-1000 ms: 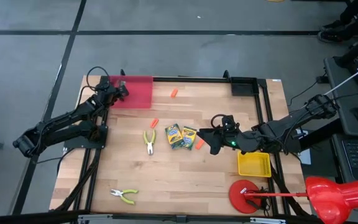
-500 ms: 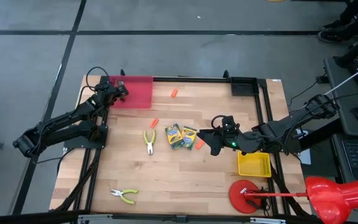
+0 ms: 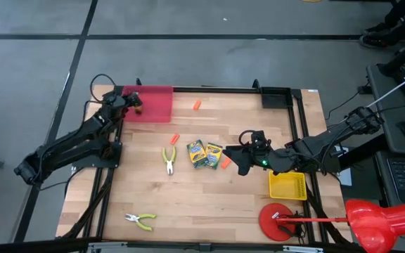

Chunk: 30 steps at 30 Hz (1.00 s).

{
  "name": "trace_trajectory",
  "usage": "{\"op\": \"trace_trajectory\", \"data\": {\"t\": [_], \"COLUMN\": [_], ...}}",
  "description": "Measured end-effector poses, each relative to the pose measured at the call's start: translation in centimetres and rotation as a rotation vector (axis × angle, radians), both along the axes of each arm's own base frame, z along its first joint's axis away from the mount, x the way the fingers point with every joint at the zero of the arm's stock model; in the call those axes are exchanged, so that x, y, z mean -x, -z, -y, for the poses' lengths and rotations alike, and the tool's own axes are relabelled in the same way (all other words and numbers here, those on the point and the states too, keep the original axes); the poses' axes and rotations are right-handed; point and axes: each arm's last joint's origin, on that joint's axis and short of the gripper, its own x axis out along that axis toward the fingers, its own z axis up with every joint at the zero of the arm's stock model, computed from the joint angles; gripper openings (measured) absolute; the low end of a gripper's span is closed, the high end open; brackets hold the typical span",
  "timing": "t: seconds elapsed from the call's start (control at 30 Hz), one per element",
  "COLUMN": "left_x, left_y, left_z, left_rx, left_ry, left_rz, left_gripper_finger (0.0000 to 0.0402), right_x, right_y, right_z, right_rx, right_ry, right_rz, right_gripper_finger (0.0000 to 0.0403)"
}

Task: Pick & Place School Supplies
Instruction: Put the yellow crayon box into the pink bin

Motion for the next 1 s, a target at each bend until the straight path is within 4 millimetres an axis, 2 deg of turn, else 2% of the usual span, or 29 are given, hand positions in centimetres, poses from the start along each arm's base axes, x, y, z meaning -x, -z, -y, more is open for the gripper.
{"op": "trace_trajectory", "data": {"t": [0.13, 0.23, 0.3, 0.47, 0.57, 0.67, 0.8, 1.0], "left_x": [0.4, 0.4, 0.1, -1.1, -1.7, -2.3, -3.1, -4.6], "left_y": [-0.9, -1.5, -1.9, -2.5, -2.2, -1.9, -2.0, -1.3], "left_z": [0.7, 1.3, 1.9, 3.8, 5.0, 6.3, 7.9, 9.7], "left_rx": [-0.066, -0.109, -0.135, -0.164, -0.077, 0.039, 0.134, 0.111], "left_ry": [0.025, 0.134, 0.284, 0.848, 1.075, 1.230, 1.337, 1.317], "left_rz": [-0.002, -0.014, -0.011, 0.062, 0.156, 0.238, 0.327, 0.192], "left_gripper_finger": [0.0136, 0.0134, 0.0131, 0.0113, 0.0101, 0.0094, 0.0093, 0.0093], "right_x": [0.0, 0.0, 0.0, -0.1, 0.0, -0.1, -0.8, -2.5], "right_y": [0.0, 0.0, 0.0, 0.2, 0.8, 1.7, 3.1, 5.6], "right_z": [0.0, 0.1, 0.1, 0.5, 0.9, 1.2, 1.6, 1.6], "right_rx": [0.008, 0.017, 0.023, 0.021, -0.006, -0.050, -0.137, -0.242], "right_ry": [0.007, 0.021, 0.023, 0.039, 0.047, 0.016, -0.041, -0.123], "right_rz": [-0.003, -0.002, -0.004, -0.023, -0.073, -0.148, -0.250, -0.380], "right_gripper_finger": [0.0167, 0.0167, 0.0167, 0.0167, 0.0167, 0.0167, 0.0167, 0.0167]}}
